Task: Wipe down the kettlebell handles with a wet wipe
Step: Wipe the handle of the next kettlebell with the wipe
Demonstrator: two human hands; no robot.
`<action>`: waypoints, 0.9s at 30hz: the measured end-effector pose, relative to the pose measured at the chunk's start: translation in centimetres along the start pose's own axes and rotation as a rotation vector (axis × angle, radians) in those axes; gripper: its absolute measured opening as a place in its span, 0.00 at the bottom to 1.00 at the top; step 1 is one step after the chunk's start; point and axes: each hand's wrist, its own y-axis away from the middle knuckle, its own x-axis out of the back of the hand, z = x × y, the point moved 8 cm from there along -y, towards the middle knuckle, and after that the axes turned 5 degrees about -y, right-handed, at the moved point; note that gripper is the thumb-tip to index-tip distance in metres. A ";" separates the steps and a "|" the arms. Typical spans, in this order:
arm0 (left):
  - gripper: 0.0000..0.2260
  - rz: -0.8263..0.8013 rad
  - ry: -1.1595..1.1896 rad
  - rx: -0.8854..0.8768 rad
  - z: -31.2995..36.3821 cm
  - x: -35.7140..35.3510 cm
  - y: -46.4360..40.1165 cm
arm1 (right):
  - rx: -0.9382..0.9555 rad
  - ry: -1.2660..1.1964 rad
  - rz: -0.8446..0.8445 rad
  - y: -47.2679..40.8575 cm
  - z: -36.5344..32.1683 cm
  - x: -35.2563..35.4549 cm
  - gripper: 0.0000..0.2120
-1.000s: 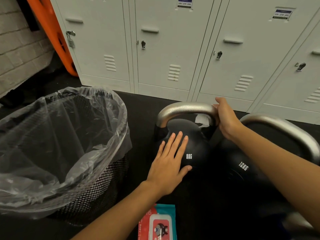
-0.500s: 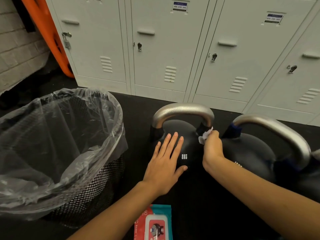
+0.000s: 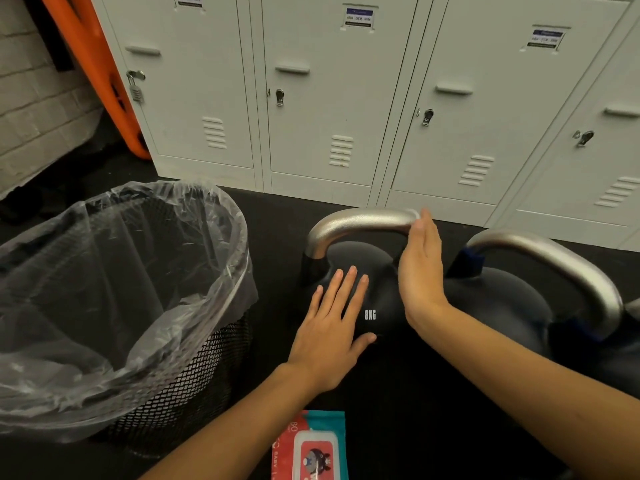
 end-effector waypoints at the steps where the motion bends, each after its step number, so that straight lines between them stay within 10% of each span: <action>1: 0.36 0.001 -0.001 -0.001 0.0 0.1 0.0 | -0.020 -0.007 0.015 0.2 0.5 0.3 0.23; 11: 0.37 0.002 -0.017 -0.004 0.1 0.1 0.0 | 0.282 0.138 -0.071 0.8 -3.3 -1.2 0.20; 21: 0.37 -0.004 -0.027 0.011 0.1 0.1 0.1 | -0.117 -0.152 0.115 0.0 4.5 2.6 0.16; 27: 0.36 -0.001 -0.012 0.007 0.0 0.1 0.0 | 0.113 -0.120 0.074 -0.5 -0.1 1.9 0.17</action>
